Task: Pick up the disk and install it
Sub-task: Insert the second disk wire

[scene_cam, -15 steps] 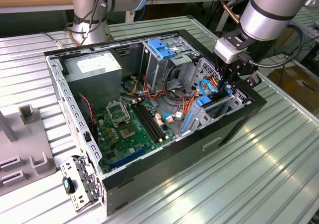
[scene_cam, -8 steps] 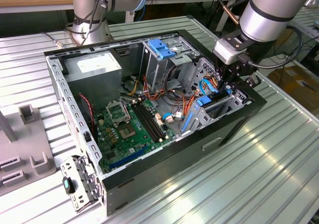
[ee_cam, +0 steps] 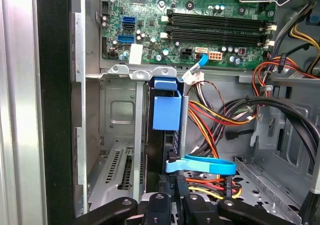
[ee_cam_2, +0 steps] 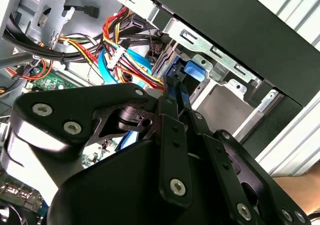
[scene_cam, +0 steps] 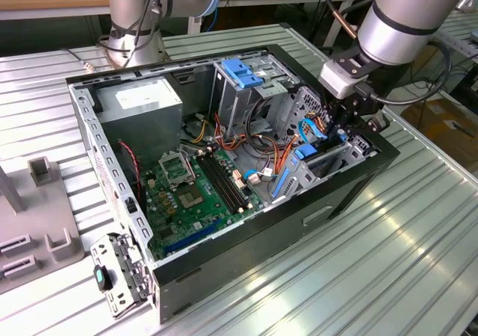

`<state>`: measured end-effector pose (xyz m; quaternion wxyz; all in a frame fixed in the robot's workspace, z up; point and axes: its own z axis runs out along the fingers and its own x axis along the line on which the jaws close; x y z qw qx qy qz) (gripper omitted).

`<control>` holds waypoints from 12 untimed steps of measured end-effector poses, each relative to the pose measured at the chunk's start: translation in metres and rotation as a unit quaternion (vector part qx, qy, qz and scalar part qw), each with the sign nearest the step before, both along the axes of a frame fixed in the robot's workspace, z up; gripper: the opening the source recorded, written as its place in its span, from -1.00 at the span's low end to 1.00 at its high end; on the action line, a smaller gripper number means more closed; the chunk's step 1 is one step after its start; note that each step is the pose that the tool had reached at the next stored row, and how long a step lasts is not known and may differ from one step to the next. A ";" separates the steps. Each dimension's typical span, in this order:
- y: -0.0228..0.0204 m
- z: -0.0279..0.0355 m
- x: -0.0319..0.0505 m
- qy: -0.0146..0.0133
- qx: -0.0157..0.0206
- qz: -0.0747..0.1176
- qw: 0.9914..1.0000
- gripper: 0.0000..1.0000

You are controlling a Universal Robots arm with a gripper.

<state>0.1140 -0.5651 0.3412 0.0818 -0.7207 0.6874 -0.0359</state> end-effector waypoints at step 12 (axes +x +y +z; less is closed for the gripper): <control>-0.0001 -0.0051 0.0000 0.000 0.000 0.000 1.000 -0.67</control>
